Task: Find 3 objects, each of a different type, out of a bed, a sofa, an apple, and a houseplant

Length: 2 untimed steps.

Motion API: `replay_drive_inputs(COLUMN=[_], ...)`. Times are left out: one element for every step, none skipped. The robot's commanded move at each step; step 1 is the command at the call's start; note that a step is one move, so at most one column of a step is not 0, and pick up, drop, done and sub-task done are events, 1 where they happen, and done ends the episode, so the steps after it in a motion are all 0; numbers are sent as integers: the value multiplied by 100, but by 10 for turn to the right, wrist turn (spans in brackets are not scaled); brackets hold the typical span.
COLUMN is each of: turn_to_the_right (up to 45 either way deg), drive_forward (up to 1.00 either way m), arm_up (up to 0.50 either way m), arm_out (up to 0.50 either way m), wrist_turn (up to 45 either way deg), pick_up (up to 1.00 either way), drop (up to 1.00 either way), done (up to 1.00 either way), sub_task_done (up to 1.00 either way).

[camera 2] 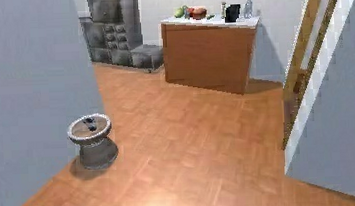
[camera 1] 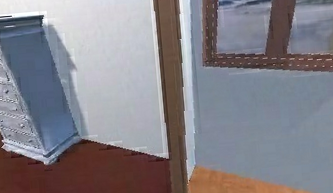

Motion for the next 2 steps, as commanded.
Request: replay_drive_inputs(turn_to_the_right=[0, -270], drive_forward=[75, 0], arm_up=[0, 0], arm_out=[0, 0], wrist_turn=[0, 0], pick_up=[0, 0], drop=[0, 0], done=[0, 0], sub_task_done=[0, 0])
